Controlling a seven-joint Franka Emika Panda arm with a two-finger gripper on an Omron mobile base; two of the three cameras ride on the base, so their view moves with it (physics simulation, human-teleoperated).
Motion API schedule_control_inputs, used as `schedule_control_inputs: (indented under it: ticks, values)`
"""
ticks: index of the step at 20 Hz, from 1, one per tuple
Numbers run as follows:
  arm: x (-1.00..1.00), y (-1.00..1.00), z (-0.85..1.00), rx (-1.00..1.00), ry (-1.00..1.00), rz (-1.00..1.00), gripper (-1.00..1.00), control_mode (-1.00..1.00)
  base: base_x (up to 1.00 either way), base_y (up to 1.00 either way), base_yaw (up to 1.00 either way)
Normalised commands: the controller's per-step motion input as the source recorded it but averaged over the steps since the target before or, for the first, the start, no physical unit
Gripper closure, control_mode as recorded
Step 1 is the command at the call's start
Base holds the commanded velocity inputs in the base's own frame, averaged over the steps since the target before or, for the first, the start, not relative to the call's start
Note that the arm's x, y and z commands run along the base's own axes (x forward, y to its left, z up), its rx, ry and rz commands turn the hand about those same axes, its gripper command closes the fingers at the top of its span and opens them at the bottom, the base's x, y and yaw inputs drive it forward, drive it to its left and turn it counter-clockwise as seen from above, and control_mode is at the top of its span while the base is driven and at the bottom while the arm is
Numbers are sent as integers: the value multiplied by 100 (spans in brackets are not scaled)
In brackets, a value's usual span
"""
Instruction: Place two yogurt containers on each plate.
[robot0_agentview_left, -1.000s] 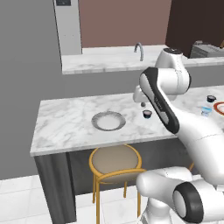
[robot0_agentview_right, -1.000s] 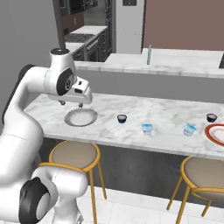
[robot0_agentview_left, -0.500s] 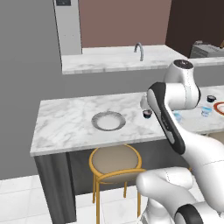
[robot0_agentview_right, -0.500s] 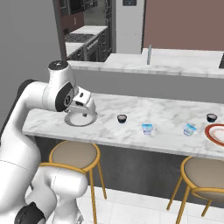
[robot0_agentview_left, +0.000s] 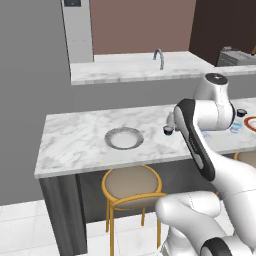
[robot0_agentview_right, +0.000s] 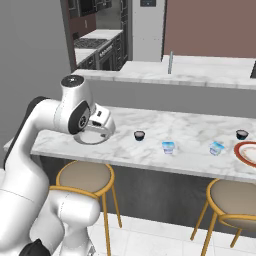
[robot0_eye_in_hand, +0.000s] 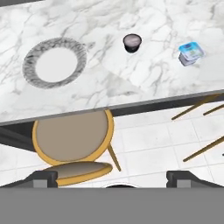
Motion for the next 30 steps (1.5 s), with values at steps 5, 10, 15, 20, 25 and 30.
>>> schedule_control_inputs:
  ticks: [5, 10, 15, 20, 25, 30]
  values:
    - [3, -39, -3, 0, 0, 0, -100, -100, 0, 0, 0]
    - [19, -32, -7, 0, 0, 0, -100, -100, 0, 0, 0]
    - [29, -34, -18, 0, 0, 1, -100, -100, 0, 0, 0]
    - [44, -7, -26, 0, -1, 3, -100, -100, 0, 0, 0]
    - [54, 0, -36, 0, -1, 1, -100, -100, 0, 0, 0]
    - [61, 0, -35, 0, 0, 0, -100, -100, 0, 0, 0]
